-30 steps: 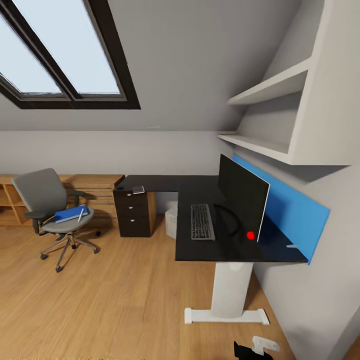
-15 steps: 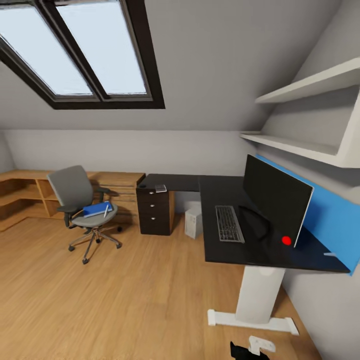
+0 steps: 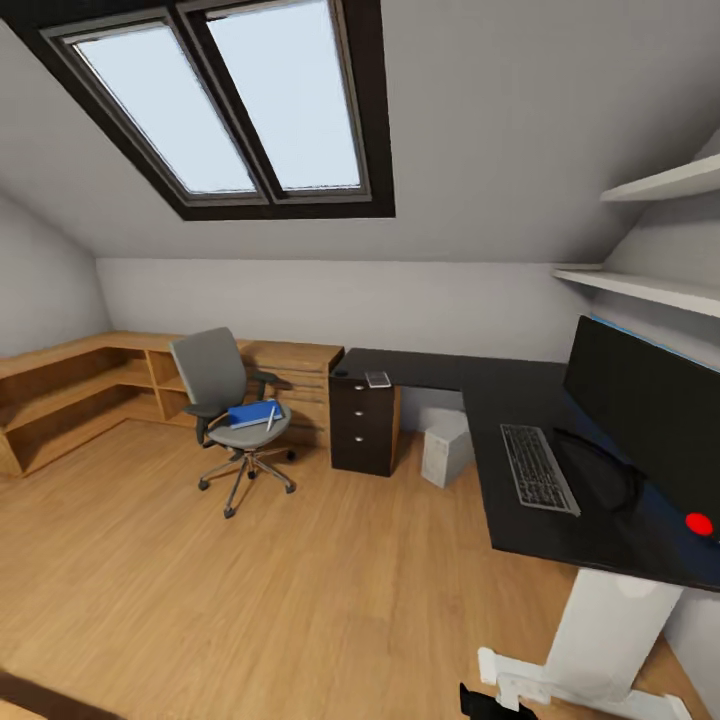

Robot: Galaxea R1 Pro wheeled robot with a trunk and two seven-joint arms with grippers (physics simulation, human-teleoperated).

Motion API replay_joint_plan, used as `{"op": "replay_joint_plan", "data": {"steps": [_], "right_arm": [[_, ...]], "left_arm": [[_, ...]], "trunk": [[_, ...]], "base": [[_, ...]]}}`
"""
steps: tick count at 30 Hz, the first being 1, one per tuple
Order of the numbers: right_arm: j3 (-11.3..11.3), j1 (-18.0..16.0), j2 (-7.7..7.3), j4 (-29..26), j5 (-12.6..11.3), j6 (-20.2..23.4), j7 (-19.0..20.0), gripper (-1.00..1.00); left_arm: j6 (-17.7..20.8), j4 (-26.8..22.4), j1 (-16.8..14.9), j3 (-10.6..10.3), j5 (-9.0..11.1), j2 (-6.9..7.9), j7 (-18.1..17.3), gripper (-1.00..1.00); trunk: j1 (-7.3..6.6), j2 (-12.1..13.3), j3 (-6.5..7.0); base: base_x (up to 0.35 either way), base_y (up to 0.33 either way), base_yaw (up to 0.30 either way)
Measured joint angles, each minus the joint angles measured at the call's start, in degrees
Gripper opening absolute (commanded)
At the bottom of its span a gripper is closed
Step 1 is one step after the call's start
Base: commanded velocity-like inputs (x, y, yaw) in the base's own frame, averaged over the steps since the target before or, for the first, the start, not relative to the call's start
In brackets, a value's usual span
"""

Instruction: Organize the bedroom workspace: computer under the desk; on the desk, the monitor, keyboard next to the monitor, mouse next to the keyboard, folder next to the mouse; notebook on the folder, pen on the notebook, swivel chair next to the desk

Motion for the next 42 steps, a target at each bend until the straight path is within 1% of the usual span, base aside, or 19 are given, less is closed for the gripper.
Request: {"op": "replay_joint_plan", "data": {"steps": [7, 11, 13, 32, 42], "right_arm": [[0.0, 0.0, 0.00, 0.0, 0.0, 0.0, 0.0, 1.00], [0.0, 0.0, 0.01, 0.0, 0.0, 0.0, 0.0, 1.00], [0.0, 0.0, 0.00, 0.0, 0.0, 0.0, 0.0, 1.00], [0.0, 0.5, -0.09, -0.1, 0.0, 0.0, 0.1, 1.00], [0.0, 0.5, -0.19, -0.1, 0.0, 0.0, 0.1, 1.00]], "left_arm": [[-0.3, 0.0, 0.0, -0.1, -0.1, -0.04, 0.0, 1.00], [-2.4, 0.5, 0.0, -0.2, -0.1, -0.13, -0.1, 1.00], [-2.7, 0.9, 0.0, -0.2, -0.1, -0.15, -0.1, 1.00], [-3.4, 1.6, 0.0, -0.3, -0.2, -0.18, -0.1, 1.00], [-3.4, 1.6, 0.0, -0.3, -0.2, -0.18, -0.1, 1.00]], "trunk": [[0.00, 0.0, -0.05], [0.00, 0.0, -0.19], [0.00, 0.0, -0.28], [0.00, 0.0, -0.38], [0.00, 0.0, -0.38]], "base": [[0.284, 0.129, 0.263], [0.324, 0.020, 0.216], [0.329, 0.007, 0.108], [0.333, 0.004, 0.013], [0.333, 0.135, -0.029]]}}
